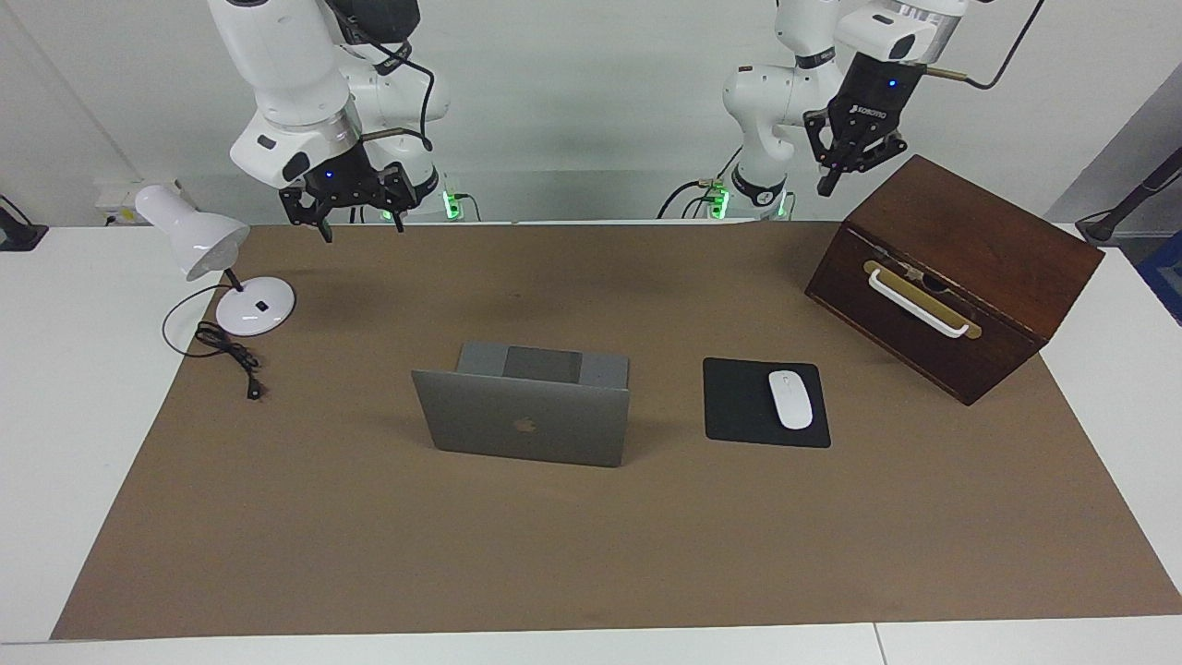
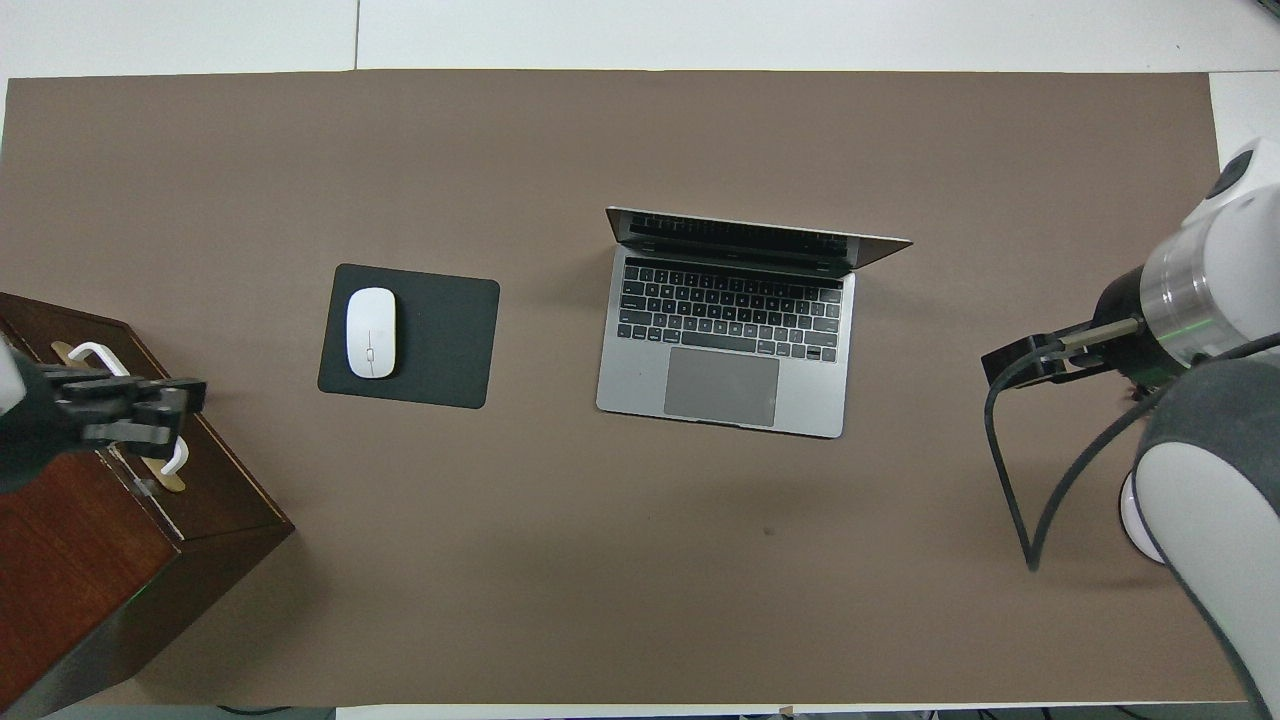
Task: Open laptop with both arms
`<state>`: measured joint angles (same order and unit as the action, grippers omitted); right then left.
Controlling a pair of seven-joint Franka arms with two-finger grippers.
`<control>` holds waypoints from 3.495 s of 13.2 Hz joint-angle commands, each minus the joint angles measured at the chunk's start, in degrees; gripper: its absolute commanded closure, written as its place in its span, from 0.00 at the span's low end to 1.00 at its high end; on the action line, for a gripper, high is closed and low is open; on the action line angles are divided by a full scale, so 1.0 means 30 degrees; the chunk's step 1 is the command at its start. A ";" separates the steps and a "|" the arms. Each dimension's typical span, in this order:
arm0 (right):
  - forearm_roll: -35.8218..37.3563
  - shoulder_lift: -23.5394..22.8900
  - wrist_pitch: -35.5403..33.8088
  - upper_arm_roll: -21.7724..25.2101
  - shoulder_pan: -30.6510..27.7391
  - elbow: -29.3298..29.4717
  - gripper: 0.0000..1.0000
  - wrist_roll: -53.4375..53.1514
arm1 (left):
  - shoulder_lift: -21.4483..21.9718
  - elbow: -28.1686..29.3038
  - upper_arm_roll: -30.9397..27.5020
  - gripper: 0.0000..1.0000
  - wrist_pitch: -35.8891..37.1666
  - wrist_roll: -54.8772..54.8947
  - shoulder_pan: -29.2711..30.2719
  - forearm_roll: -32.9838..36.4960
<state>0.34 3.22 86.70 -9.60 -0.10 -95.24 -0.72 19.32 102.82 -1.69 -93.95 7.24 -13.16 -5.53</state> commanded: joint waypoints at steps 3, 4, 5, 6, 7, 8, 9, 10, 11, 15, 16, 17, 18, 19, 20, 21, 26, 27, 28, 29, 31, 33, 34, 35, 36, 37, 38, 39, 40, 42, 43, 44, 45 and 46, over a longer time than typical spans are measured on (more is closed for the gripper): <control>-0.0554 -0.0781 0.0104 0.0272 0.0471 0.0751 0.00 -0.0667 | -0.0318 -0.1870 0.0094 1.00 0.2927 0.2917 0.2452 0.1984; -0.0554 -0.0782 0.0104 0.0272 0.0503 0.0722 0.00 -0.0900 | -0.0317 -0.1899 -0.0023 1.00 0.2986 0.2917 0.2511 0.2309; -0.0554 -0.0840 0.0220 0.0330 0.0503 0.0750 0.00 -0.1134 | -0.0346 -0.1899 -0.0343 0.70 0.2958 0.2946 0.2511 0.2312; -0.0554 -0.0927 0.0221 0.0388 0.0503 0.0751 0.00 -0.1136 | -0.0318 -0.1899 -0.0752 0.10 0.2929 0.2946 0.2511 0.2341; -0.0554 -0.0928 0.0163 0.0418 0.0503 0.0722 0.00 -0.1136 | -0.0317 -0.1870 -0.0843 0.00 0.2870 0.2946 0.2540 0.2341; -0.0525 -0.0841 0.0192 0.0360 0.0561 0.0721 0.00 -0.1165 | -0.0172 -0.1841 -0.0931 0.00 0.2783 0.2946 0.2541 0.2341; -0.0554 -0.0724 0.0076 0.0476 0.0562 0.0692 0.00 -0.1137 | 0.0003 -0.1812 -0.0874 0.00 0.2666 0.2946 0.2512 0.2341; -0.0583 -0.0752 0.0046 0.0622 0.0504 0.0692 0.00 -0.1136 | 0.0005 -0.1811 -0.0844 0.00 0.2665 0.2917 0.2511 0.2341; -0.0584 -0.0868 0.0075 0.0826 0.0532 0.0721 0.00 -0.1049 | 0.0063 -0.1724 -0.0844 0.00 0.2665 0.2888 0.2511 0.2341; -0.0554 -0.0723 0.0046 0.0741 0.0561 0.0692 0.00 -0.0990 | 0.0151 -0.1666 -0.0844 0.00 0.2226 0.2741 0.2598 0.2370; -0.0554 -0.0694 0.0017 0.0741 0.0562 0.0692 0.00 -0.0990 | 0.0238 -0.1607 -0.0786 0.00 0.2254 0.2770 0.3237 0.2371; -0.0583 -0.0665 0.0016 0.0799 0.0562 0.0721 0.00 -0.0961 | 0.0268 -0.1635 -0.0756 0.00 0.2399 0.2829 0.3563 0.2371; -0.0584 -0.0664 0.0016 0.0799 0.0562 0.0721 0.00 -0.0961 | 0.0297 -0.1636 -0.0727 0.00 0.2430 0.2713 0.3566 0.2371; -0.0613 -0.0664 -0.0013 0.0770 0.0562 0.0721 0.00 -0.0961 | 0.0298 -0.1607 -0.0698 0.00 0.2343 0.2712 0.3566 0.2371; -0.0642 -0.0664 0.0045 0.0799 0.0562 0.0692 0.00 -0.0990 | 0.0269 -0.1635 -0.0611 0.00 0.2313 0.2683 0.3566 0.2371; -0.0845 -0.0751 0.0133 0.0857 0.0533 0.0721 0.00 -0.1048 | 0.0268 -0.1665 -0.0523 0.00 0.2313 0.2654 0.3479 0.2371; -0.1287 -0.0928 0.0017 0.1209 0.0474 0.0722 0.00 -0.0961 | 0.0298 -0.1577 -0.0493 0.00 0.2342 0.2448 0.3478 0.2371; -0.1287 -0.0899 -0.0042 0.1180 0.0474 0.0721 0.00 -0.0990 | 0.0327 -0.1577 -0.0493 0.00 0.2458 0.2477 0.3536 0.2371; -0.1287 -0.0870 -0.0042 0.1151 0.0474 0.0721 0.00 -0.0990 | 0.0327 -0.1577 -0.0493 0.00 0.2518 0.2478 0.3508 0.2371; -0.1258 -0.0870 -0.0042 0.1122 0.0474 0.0721 0.00 -0.0990 | 0.0327 -0.1577 -0.0493 0.00 0.2431 0.2449 0.3479 0.2371; -0.1257 -0.0812 -0.0100 0.1150 0.0474 0.0692 0.00 -0.0990 | 0.0327 -0.1577 -0.0493 0.00 0.2576 0.2448 0.3391 0.2371; -0.1257 -0.0840 -0.0101 0.1151 0.0474 0.0692 0.00 -0.0990 | 0.0298 -0.1606 -0.0463 0.00 0.2577 0.2419 0.3332 0.2342; -0.1257 -0.0840 -0.0101 0.1122 0.0474 0.0692 0.00 -0.0990 | 0.0327 -0.1577 -0.0347 0.00 0.2606 0.2361 0.3332 0.2341; -0.1257 -0.0840 -0.0101 0.1121 0.0474 0.0692 0.00 -0.0990 | 0.0327 -0.1577 -0.0201 0.00 0.2751 0.2128 0.3332 0.2341; -0.1257 -0.0840 -0.0072 0.1121 0.0474 0.0692 0.00 -0.0990 | 0.0298 -0.1606 -0.0171 0.00 0.2782 0.1836 0.3303 0.2370; -0.1257 -0.0811 -0.0072 0.1150 0.0474 0.0692 0.00 -0.0990 | 0.0327 -0.1606 -0.0170 0.00 0.2782 0.1775 0.3302 0.2371; -0.1257 -0.0811 -0.0072 0.1151 0.0474 0.0692 0.00 -0.0990 | 0.0298 -0.1606 -0.0170 0.00 0.2782 0.1775 0.3302 0.2371; -0.1199 -0.0811 -0.0101 0.1122 0.0474 0.0692 0.00 -0.0990 | 0.0269 -0.1635 -0.0170 0.00 0.2724 0.1717 0.3273 0.2342; -0.0996 -0.0811 -0.0101 0.1034 0.0474 0.0663 0.00 -0.0990 | 0.0210 -0.1665 -0.0170 0.00 0.2723 0.1658 0.3302 0.2341; -0.0935 -0.0840 -0.0043 0.1150 0.0474 0.0663 0.00 -0.0961 | 0.0210 -0.1666 -0.0141 0.00 0.2723 0.1657 0.3302 0.2341; -0.0935 -0.0840 -0.0042 0.1180 0.0474 0.0692 0.00 -0.0903 | 0.0210 -0.1665 -0.0141 0.00 0.2723 0.1657 0.3302 0.2341; -0.0964 -0.0811 -0.0071 0.1180 0.0474 0.0663 0.00 -0.0931 | 0.0239 -0.1665 -0.0112 0.00 0.2752 0.1657 0.3273 0.2341; -0.0964 -0.0840 -0.0043 0.1151 0.0474 0.0663 0.00 -0.0931 | 0.0268 -0.1636 0.0004 0.00 0.2753 0.1657 0.3302 0.2341; -0.0964 -0.0840 -0.0071 0.1122 0.0474 0.0663 0.00 -0.0931 | 0.0268 -0.1636 0.0006 0.00 0.2782 0.1657 0.3302 0.2341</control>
<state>-1.93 0.77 86.84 -6.27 1.36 -93.52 -3.24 19.70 98.13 -2.11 -86.74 13.15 -3.15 0.58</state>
